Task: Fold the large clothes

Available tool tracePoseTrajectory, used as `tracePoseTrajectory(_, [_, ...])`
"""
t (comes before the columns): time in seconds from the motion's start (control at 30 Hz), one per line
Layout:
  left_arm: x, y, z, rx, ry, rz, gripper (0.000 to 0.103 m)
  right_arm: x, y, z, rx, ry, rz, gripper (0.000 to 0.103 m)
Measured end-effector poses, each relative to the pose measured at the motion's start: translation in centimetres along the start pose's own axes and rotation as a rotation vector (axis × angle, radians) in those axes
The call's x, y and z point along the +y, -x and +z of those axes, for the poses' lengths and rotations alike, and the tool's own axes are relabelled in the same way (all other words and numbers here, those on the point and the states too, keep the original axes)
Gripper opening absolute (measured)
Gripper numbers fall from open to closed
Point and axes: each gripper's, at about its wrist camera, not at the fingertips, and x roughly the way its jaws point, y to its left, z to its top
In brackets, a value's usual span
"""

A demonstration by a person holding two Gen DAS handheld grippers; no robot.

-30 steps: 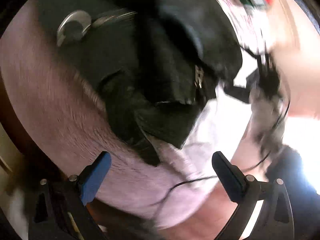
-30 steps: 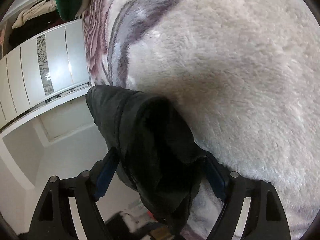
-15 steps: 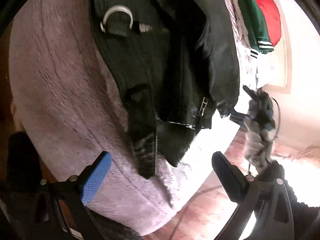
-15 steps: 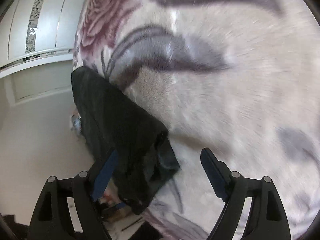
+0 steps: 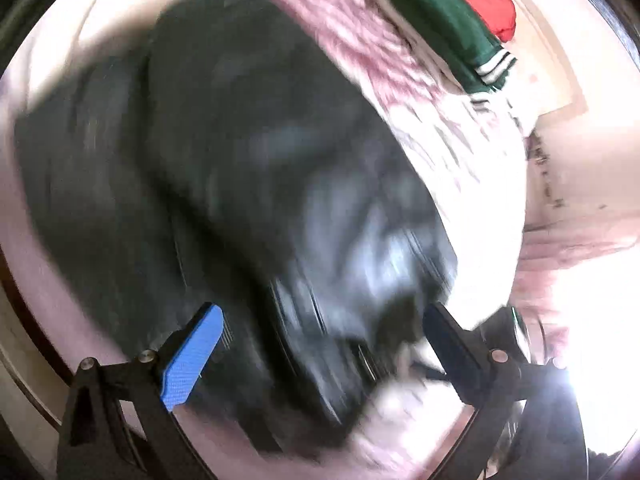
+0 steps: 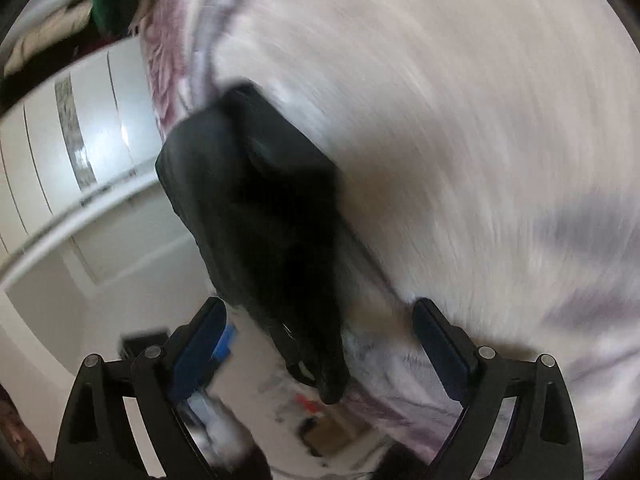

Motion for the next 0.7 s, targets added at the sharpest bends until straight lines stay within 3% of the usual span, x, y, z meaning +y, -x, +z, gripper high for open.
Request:
tracePoseTrajectory(0.1, [0.7,-1.0,5.2,-0.023,-0.073,0.063,0.09,-1.1,-1.9,-0.5,-0.08,-0.043,0.094,0.103])
tracePoseTrajectory(0.17, [1.5,-2.7,7.6,0.019,-0.119,0.109,0.051,-0.8,-2.8,-0.3,-0.13,-0.045,0.184,0.103])
tracePoseTrajectory(0.2, [2.0,-3.7,8.2,0.055,-0.127,0.137,0.015,-0.7,-3.1,-0.2,-0.143,-0.052,0.221,0.103])
tracePoseTrajectory(0.23, [2.9,-5.2,9.1,0.099,-0.126,0.168,0.007,-0.4,-3.6,0.0,-0.151,-0.047,0.254,0.103])
tracePoseTrajectory(0.37, [4.1,-7.1,9.8,0.173,-0.159,0.15,0.004,0.8,-5.7,1.0,-0.174,-0.045,0.275,0.1])
tracePoseTrajectory(0.4, [4.2,-7.2,9.9,0.179,-0.161,0.149,0.004,1.1,-6.0,1.0,-0.178,-0.045,0.288,0.093])
tracePoseTrajectory(0.47, [4.0,-7.3,10.0,0.189,-0.17,0.161,0.004,1.9,-6.8,1.1,-0.165,-0.036,0.26,0.048])
tracePoseTrajectory(0.5, [3.9,-7.5,10.1,0.192,-0.18,0.169,0.004,2.1,-6.9,1.0,-0.165,-0.031,0.226,0.046])
tracePoseTrajectory(0.57, [3.1,-7.8,10.5,0.199,-0.198,0.184,0.004,2.4,-6.7,0.6,-0.168,-0.031,0.202,0.031])
tracePoseTrajectory(0.7, [2.4,-8.6,11.1,0.206,-0.225,0.17,0.004,4.8,-5.5,-0.8,-0.164,-0.032,0.166,0.021])
